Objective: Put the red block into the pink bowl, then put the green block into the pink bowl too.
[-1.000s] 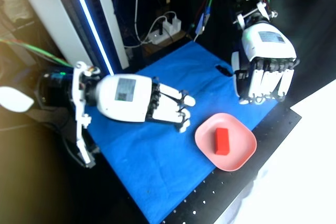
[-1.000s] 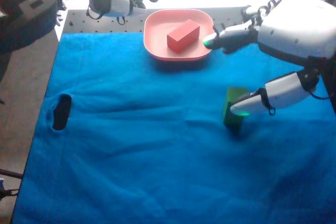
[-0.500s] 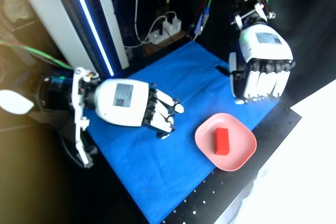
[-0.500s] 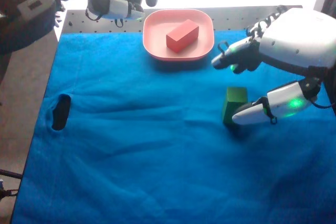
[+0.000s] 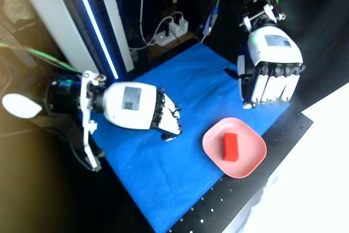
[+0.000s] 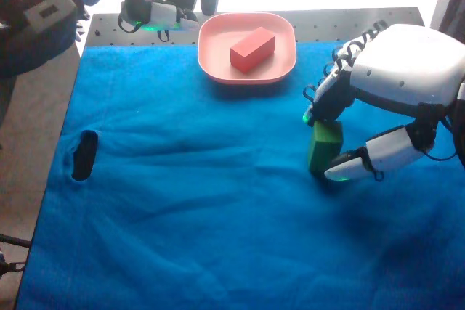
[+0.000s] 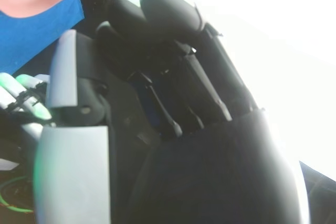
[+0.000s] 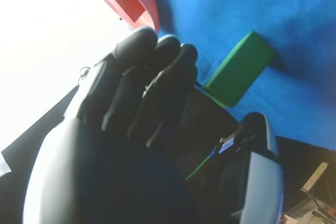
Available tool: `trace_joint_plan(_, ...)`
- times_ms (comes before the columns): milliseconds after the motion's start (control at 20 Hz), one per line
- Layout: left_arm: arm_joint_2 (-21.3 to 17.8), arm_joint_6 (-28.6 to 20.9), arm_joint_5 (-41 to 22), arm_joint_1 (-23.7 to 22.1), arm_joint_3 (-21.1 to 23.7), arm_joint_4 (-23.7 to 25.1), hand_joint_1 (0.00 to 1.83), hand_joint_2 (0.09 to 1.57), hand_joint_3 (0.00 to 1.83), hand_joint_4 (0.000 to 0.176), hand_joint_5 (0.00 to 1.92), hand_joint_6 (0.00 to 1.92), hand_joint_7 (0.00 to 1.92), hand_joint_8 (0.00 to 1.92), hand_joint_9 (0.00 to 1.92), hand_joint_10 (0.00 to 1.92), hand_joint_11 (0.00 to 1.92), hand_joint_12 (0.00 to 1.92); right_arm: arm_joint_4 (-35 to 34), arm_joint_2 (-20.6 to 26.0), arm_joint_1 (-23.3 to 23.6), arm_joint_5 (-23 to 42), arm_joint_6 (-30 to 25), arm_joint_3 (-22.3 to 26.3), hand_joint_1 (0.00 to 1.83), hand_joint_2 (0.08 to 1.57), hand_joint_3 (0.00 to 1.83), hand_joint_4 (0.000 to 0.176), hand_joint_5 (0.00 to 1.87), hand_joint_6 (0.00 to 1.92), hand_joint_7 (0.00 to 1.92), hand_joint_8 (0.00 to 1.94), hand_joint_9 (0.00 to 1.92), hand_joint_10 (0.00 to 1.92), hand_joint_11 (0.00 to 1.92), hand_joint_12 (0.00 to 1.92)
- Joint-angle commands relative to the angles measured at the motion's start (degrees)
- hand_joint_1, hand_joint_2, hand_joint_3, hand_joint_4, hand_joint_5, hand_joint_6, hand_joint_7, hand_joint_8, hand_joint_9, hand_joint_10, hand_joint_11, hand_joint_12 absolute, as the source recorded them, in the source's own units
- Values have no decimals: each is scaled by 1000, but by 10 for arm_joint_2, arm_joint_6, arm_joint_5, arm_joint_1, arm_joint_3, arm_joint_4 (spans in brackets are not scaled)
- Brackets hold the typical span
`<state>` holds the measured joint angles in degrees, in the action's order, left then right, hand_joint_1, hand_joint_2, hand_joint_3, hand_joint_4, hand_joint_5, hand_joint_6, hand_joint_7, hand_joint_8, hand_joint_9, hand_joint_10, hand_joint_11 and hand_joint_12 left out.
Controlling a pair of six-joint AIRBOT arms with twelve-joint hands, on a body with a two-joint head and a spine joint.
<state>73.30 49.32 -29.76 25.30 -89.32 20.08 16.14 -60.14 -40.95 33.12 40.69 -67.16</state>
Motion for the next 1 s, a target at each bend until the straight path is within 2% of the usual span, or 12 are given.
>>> trace_joint_plan(0,-1,0,-61,-3,2,-11,1258,1073,1,0,1037,731,1100,980,1153,930,1013,1403,-10,-2,5,60,-1,-1,904,838,0,0,1063,30,1185,98,889,965,709,1477)
trace_joint_plan(200,-1,0,-61,-1,3,-11,1267,1072,1,0,1035,717,1108,987,1125,964,964,1409,-10,-7,5,60,-1,-2,1001,865,0,0,1198,28,1307,278,1039,1022,848,1523)
trace_joint_plan(250,-1,0,-61,-1,3,-11,1268,1080,0,0,1013,743,1097,1017,1116,1011,974,1427,-10,-8,5,60,-1,-3,1168,953,3,0,1352,209,1278,581,1097,1085,899,1557)
trace_joint_plan(350,-1,0,-60,0,3,-11,1276,1066,1,0,1038,697,1134,960,1116,1000,948,1425,-10,-9,5,60,-1,-3,1193,1006,2,0,1235,551,1218,855,1148,1192,969,1598)
trace_joint_plan(400,-1,0,-60,0,3,-11,1276,1066,1,0,1038,697,1134,960,1116,1000,948,1425,-10,-9,5,60,-1,-3,1193,1006,2,0,1235,551,1218,855,1148,1192,969,1598)
trace_joint_plan(450,-1,0,-60,0,3,-11,1263,1071,1,0,1020,759,1125,947,1095,950,899,1407,-10,-10,5,60,-1,-4,1186,1029,2,0,1167,685,1194,880,1154,1191,990,1594)
trace_joint_plan(550,-1,0,-60,2,3,-11,1254,1069,0,0,1025,781,1132,903,1102,854,913,1383,-10,-10,5,60,-1,-5,1193,1022,0,0,1187,648,1192,953,1144,1247,967,1623)
trace_joint_plan(650,-3,0,-59,4,5,-11,1255,1063,0,0,1035,767,1147,874,1115,831,905,1390,-10,-10,5,60,-1,-9,1186,1031,0,0,1163,691,1188,830,1131,1142,915,1575)
trace_joint_plan(700,-4,0,-59,4,6,-11,1254,1063,0,0,1031,777,1153,858,1106,820,884,1387,-10,-10,5,60,-1,-11,1191,1022,0,0,1186,651,1138,1264,1113,1555,993,1851)
trace_joint_plan(750,-6,0,-59,5,8,-11,1254,1063,0,0,1031,777,1153,858,1106,820,884,1387,-10,-10,5,60,-1,-13,1191,1022,0,0,1186,651,1138,1264,1113,1555,993,1851)
trace_joint_plan(800,-8,1,-60,6,9,-11,1254,1062,0,0,1032,778,1156,849,1089,797,848,1409,-10,-11,5,60,-1,-14,1185,1032,0,0,1160,694,1078,1465,1054,1753,1006,1905)
trace_joint_plan(950,-9,1,-60,9,12,-10,1260,1061,1,0,1009,818,1174,813,1122,763,920,1372,-10,-13,23,61,-1,-24,1175,1061,1,0,1085,821,1117,1056,1106,1386,941,1736)
